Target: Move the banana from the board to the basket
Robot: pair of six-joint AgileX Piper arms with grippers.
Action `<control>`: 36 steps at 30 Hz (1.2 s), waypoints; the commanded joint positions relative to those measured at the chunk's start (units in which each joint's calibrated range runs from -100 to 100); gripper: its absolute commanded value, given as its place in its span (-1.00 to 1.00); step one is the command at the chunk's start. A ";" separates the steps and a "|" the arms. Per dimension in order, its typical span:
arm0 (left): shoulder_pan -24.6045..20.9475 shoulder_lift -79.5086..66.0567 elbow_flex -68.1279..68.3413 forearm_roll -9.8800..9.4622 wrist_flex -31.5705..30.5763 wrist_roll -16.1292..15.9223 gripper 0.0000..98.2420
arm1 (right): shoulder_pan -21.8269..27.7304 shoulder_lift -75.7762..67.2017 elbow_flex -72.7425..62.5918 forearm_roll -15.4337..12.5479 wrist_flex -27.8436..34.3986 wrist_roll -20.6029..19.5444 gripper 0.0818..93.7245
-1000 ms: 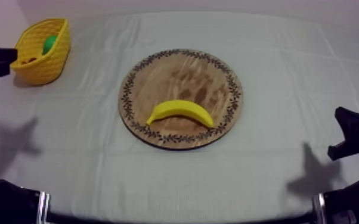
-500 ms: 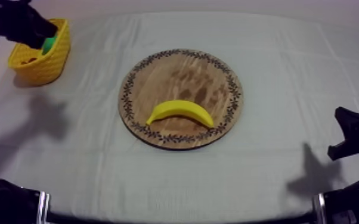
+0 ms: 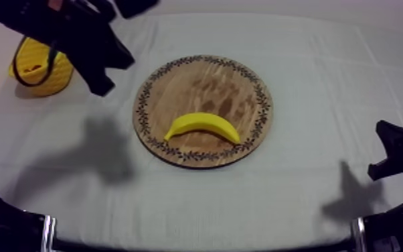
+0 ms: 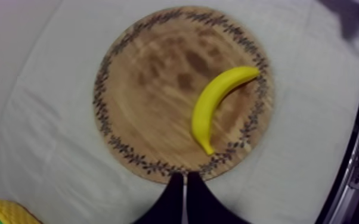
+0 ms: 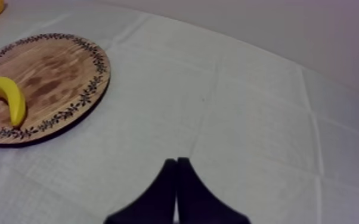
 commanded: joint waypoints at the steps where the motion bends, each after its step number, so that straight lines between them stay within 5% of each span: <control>1: 2.60 2.72 -1.36 -0.24 0.18 0.06 -1.00 | 0.00 0.03 -0.03 0.00 0.01 0.00 -1.00; 16: 6.73 16.82 -9.08 -0.54 1.49 -1.11 -0.91 | 0.00 0.03 -0.03 0.00 0.01 0.00 -1.00; 30: 5.69 21.93 -10.95 -1.60 2.16 -1.14 0.20 | 0.00 0.03 -0.03 0.00 0.01 0.00 -1.00; 36: 5.28 24.54 -13.30 -2.18 3.31 -1.16 0.44 | 0.00 0.03 -0.03 0.00 0.01 0.00 -1.00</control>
